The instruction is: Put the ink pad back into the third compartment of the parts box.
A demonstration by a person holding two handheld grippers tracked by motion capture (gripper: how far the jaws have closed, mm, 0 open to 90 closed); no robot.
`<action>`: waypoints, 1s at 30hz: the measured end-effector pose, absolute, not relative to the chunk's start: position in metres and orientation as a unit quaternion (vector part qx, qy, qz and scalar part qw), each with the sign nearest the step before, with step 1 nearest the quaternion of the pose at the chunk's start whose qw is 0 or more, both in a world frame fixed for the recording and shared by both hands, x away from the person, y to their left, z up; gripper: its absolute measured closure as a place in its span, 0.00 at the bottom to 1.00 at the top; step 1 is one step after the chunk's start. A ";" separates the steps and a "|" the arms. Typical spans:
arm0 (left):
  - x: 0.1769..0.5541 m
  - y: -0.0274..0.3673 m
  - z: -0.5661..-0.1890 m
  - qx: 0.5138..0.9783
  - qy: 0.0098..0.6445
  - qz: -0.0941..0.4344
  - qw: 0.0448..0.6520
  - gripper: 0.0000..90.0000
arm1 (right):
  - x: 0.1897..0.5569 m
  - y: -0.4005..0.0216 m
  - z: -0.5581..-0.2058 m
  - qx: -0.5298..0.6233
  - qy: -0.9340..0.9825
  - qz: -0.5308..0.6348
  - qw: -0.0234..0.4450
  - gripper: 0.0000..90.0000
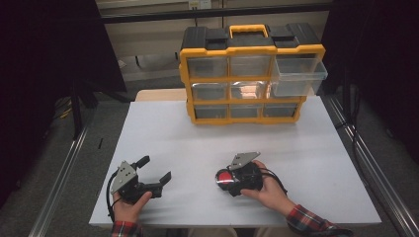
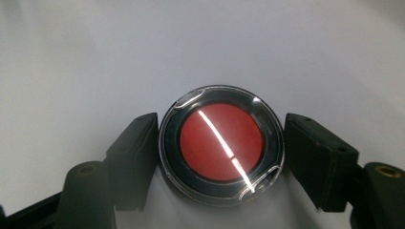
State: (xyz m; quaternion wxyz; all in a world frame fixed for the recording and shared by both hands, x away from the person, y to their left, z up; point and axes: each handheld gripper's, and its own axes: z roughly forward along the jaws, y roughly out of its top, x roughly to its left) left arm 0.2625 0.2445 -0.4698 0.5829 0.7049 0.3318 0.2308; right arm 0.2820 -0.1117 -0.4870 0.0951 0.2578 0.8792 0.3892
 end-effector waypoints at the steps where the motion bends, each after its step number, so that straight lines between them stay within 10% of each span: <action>1: 0.262 0.244 -0.470 0.700 0.334 0.230 0.588 0.02 | 0.282 -0.111 -0.487 0.260 0.879 0.389 0.096 0.34; 30: 0.263 0.245 -0.470 0.698 0.335 0.229 0.590 0.01 | 0.291 -0.132 -0.459 0.270 0.872 0.399 0.085 0.34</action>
